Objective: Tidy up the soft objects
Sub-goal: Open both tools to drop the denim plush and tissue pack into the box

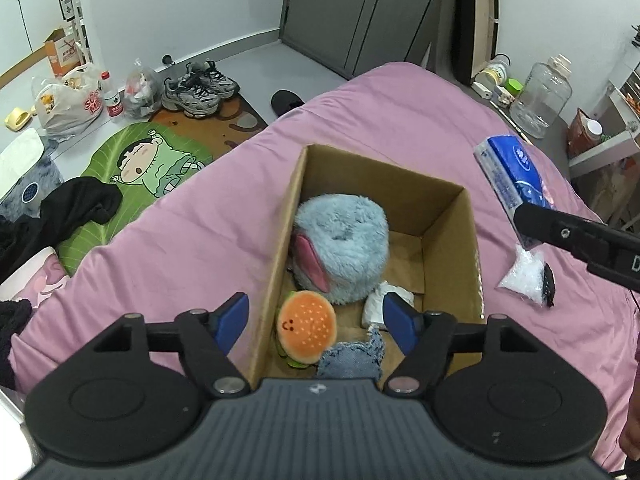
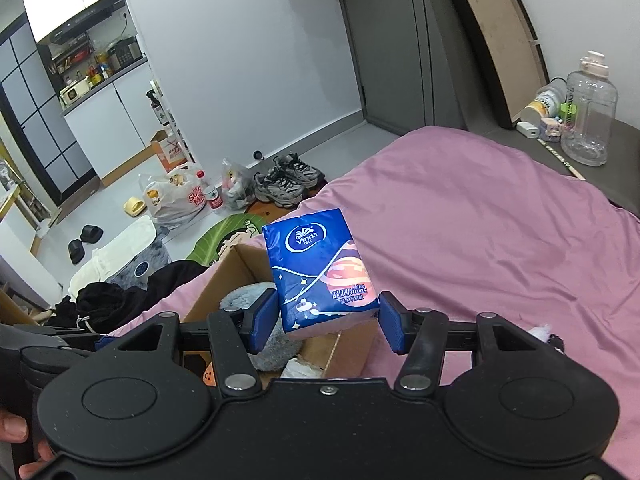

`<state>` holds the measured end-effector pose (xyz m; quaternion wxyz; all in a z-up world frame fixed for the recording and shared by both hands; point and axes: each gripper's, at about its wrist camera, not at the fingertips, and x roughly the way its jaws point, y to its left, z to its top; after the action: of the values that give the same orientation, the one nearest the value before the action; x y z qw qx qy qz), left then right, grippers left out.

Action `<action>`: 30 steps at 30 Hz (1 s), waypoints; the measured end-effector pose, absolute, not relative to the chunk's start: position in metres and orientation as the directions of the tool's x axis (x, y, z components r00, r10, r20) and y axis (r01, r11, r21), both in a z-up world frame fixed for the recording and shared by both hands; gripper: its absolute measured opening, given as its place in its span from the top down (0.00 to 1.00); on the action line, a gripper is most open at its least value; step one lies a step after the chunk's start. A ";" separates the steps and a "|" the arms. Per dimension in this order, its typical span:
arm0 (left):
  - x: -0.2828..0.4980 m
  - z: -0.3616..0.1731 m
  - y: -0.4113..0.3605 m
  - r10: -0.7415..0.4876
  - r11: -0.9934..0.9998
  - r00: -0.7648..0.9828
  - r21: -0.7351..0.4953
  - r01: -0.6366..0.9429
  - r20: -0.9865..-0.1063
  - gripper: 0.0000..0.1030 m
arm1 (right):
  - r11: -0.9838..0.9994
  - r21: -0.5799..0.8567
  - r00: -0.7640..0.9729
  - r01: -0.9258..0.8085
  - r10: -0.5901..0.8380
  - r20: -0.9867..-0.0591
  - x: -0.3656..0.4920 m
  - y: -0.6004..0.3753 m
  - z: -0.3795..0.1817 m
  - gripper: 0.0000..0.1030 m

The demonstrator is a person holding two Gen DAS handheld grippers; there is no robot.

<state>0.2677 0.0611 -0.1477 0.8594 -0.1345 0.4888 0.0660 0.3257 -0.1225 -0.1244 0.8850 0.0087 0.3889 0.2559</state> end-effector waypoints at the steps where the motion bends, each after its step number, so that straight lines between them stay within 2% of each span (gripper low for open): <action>1: 0.268 -0.148 0.062 -0.015 0.954 0.512 -0.165 -0.249 -0.859 0.30 | 0.865 0.219 0.563 -0.451 0.466 -0.683 0.327 -0.120 -0.125 0.48; 3: 0.269 -0.148 0.065 -0.010 0.952 0.510 -0.165 -0.259 -0.860 0.30 | 0.853 0.225 0.556 -0.470 0.485 -0.675 0.327 -0.117 -0.126 0.44; 4: 0.270 -0.148 0.066 -0.008 0.951 0.509 -0.165 -0.262 -0.861 0.30 | 0.855 0.218 0.559 -0.471 0.480 -0.676 0.327 -0.116 -0.126 0.40; 5: 0.270 -0.148 0.067 -0.006 0.950 0.509 -0.164 -0.266 -0.861 0.30 | 0.867 0.204 0.567 -0.455 0.459 -0.684 0.327 -0.116 -0.126 0.32; 6: 0.270 -0.148 0.067 -0.005 0.950 0.509 -0.163 -0.266 -0.861 0.30 | 0.874 0.200 0.571 -0.443 0.448 -0.688 0.327 -0.117 -0.126 0.30; 12: 0.267 -0.144 0.060 -0.006 0.955 0.507 -0.156 -0.254 -0.862 0.29 | 0.892 0.220 0.573 -0.395 0.427 -0.699 0.326 -0.132 -0.122 0.30; 16: 0.264 -0.140 0.055 -0.002 0.957 0.508 -0.149 -0.249 -0.862 0.22 | 0.903 0.217 0.572 -0.372 0.407 -0.712 0.323 -0.137 -0.120 0.30; 23: 0.257 -0.134 0.042 0.007 0.963 0.519 -0.134 -0.234 -0.855 0.20 | 0.902 0.214 0.563 -0.376 0.406 -0.720 0.314 -0.156 -0.114 0.30; 27: 0.255 -0.123 0.035 0.003 0.965 0.544 -0.140 -0.221 -0.839 0.19 | 0.900 0.231 0.569 -0.371 0.417 -0.709 0.313 -0.176 -0.108 0.26; 30: 0.254 -0.114 0.028 0.020 0.968 0.563 -0.126 -0.218 -0.826 0.14 | 0.903 0.244 0.571 -0.355 0.416 -0.708 0.312 -0.188 -0.109 0.26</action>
<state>0.2544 0.0277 -0.1144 0.8775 -0.1073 0.4624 0.0677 0.3124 -0.1882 -0.1087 0.8854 0.0371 0.4091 0.2175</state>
